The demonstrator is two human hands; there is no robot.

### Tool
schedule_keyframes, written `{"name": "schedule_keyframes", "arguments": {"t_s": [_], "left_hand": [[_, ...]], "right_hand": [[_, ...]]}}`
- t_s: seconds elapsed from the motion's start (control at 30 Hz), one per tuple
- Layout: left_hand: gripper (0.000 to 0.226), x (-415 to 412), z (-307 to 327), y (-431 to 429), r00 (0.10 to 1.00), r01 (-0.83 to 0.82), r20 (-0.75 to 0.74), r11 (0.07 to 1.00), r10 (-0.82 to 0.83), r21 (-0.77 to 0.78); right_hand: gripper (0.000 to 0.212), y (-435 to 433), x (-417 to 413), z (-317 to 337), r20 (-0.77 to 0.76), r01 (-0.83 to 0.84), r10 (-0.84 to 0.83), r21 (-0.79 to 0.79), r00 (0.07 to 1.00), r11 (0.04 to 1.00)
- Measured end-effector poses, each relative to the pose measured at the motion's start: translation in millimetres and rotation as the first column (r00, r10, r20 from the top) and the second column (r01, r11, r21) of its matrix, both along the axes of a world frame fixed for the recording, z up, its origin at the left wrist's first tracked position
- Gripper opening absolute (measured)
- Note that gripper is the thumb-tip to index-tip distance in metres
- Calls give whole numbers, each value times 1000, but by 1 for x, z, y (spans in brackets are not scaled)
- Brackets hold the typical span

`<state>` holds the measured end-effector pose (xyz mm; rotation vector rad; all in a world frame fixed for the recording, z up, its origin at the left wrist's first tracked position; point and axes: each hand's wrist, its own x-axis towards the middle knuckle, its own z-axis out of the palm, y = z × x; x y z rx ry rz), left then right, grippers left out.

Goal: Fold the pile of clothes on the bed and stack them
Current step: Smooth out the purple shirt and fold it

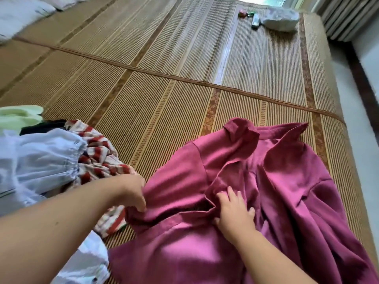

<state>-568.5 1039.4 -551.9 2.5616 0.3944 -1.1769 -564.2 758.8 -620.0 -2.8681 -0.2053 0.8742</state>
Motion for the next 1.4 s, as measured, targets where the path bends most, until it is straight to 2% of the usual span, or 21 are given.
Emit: {"name": "schedule_keyframes", "arguments": {"t_s": [0.07,0.1,0.17,0.2,0.27,0.3,0.33,0.43,0.5,0.57,0.63,0.7,0.77,0.83,1.0,1.07,1.13,1.23,1.27,1.33,1.4], "left_hand": [[22,-13,-10,2,977,-154,130,982,167,-105],[24,-21,-17,3,893,-345,199,897,404,-275],[44,-41,-32,-1,658,-578,113,595,745,-558],[54,-52,-41,-5,656,-594,66,568,752,-569],[60,-74,-57,-16,784,-533,72,728,617,-430],[53,-80,-65,-20,801,-518,121,780,586,-352],[43,-81,-68,-23,767,-555,159,767,622,-323],[29,-70,-66,-17,525,-675,186,539,831,-504],[27,-61,-48,-3,477,-635,219,506,851,-583],[19,-51,-21,21,579,-494,394,692,713,-526],[18,-37,9,49,688,-301,567,889,453,-345],[15,-20,37,73,716,-167,670,980,199,-112],[14,-5,54,92,715,-110,699,988,4,106],[23,2,52,105,778,-96,620,955,-104,281],[45,-12,9,102,946,-140,325,896,-5,421],[47,-19,-3,93,910,-235,411,873,44,427],[61,-30,-12,73,802,-260,597,895,-8,362],[74,-57,-28,24,637,40,748,978,-184,206],[77,-69,-33,4,664,159,714,975,-224,157],[92,-93,-42,-34,800,300,505,945,-324,131],[93,-116,-52,-58,904,283,281,944,-321,167]], "right_hand": [[78,4,1,3,-5,6,-7,-40,1000,999],[78,7,0,3,5,12,-12,-57,1000,998],[73,15,-6,3,54,52,-49,-62,997,997],[73,21,-12,3,80,91,-89,-27,993,995],[80,35,-27,2,78,167,-177,122,981,978],[86,42,-35,1,36,179,-189,188,981,966],[94,47,-43,-1,-15,163,-163,215,986,963],[125,47,-60,-8,-114,6,3,80,994,997],[134,44,-62,-11,-129,-75,71,-21,989,997],[135,43,-61,-10,-129,-103,96,-52,987,993],[135,44,-60,-8,-138,-103,94,-58,986,993],[136,45,-60,-6,-142,-98,89,-56,986,994],[137,46,-60,-4,-137,-90,83,-45,987,995],[141,46,-60,-1,-116,-70,66,-29,991,997],[143,44,-66,-1,-48,27,-24,60,999,998],[134,41,-67,-2,-50,-15,18,66,999,998],[123,35,-67,-1,-44,-19,24,109,999,994],[103,21,-72,5,54,5,-15,172,998,985],[97,13,-77,7,103,14,-31,166,994,986],[91,-5,-93,12,140,69,-88,133,986,989],[92,-24,-115,16,90,154,-163,96,982,983]]}}
